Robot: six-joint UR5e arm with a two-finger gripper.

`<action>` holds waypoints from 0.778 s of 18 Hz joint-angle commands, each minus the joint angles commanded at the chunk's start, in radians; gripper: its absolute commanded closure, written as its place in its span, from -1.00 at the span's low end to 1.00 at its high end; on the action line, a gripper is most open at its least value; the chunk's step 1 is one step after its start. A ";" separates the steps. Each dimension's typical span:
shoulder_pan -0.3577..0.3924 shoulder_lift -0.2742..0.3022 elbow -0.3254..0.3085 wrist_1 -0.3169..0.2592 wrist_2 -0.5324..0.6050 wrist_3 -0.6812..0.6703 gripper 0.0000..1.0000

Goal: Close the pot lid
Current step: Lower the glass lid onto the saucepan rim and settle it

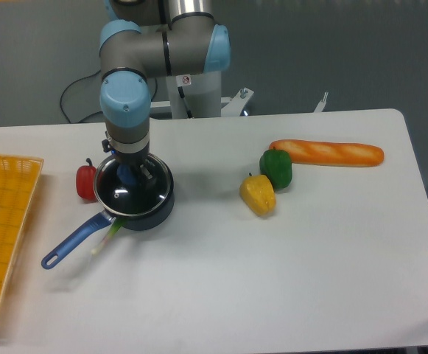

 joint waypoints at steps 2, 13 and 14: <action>0.000 0.000 0.000 0.000 0.000 -0.002 0.12; 0.011 -0.009 0.023 -0.002 0.002 0.003 0.02; 0.011 -0.009 0.023 -0.002 0.002 0.003 0.01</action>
